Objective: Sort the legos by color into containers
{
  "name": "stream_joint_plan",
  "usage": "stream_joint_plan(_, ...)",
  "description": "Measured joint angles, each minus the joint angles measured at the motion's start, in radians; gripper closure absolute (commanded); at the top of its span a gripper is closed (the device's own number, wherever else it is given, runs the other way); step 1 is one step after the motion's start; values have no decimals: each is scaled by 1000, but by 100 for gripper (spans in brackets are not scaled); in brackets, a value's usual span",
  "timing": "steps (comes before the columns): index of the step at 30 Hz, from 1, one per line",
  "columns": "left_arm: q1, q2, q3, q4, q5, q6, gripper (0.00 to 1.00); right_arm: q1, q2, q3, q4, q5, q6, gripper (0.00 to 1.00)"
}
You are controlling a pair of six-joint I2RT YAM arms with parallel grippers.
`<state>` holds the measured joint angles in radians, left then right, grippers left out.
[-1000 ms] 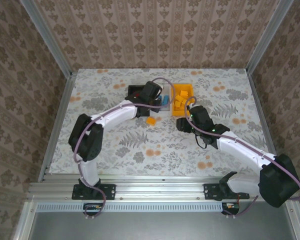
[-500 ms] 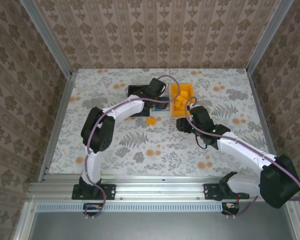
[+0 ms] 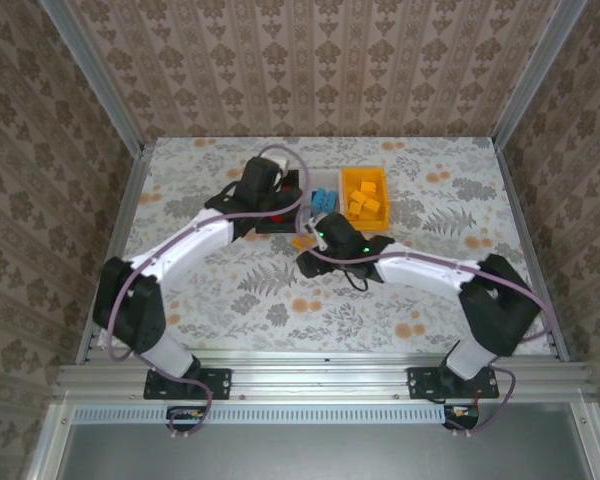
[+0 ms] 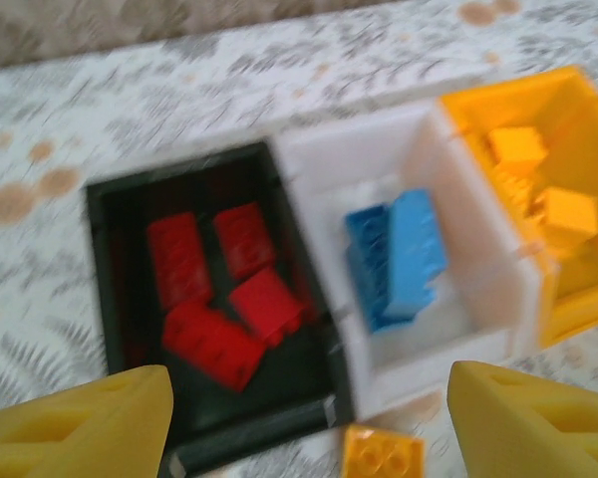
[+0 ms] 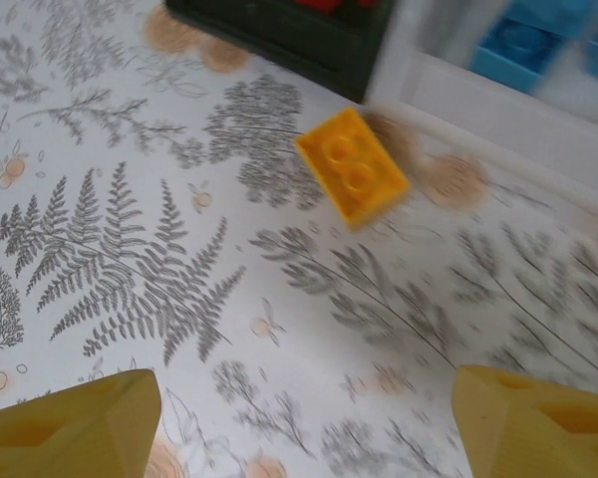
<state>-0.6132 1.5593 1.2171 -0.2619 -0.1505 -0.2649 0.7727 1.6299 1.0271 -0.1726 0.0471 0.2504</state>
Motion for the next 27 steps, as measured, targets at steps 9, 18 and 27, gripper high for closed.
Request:
stream_joint_plan(9,34,-323,-364,-11,-7,-106,26,3,267,214,-78,26,-81,17)
stream_joint_plan(18,52,-515,-496,-16,-32,-151,24,-27,360,279,-128,94,-83,18)
stream_joint_plan(27,53,-486,-511,-14,-27,-162,24,-31,418,333,-130,98,-95,25)
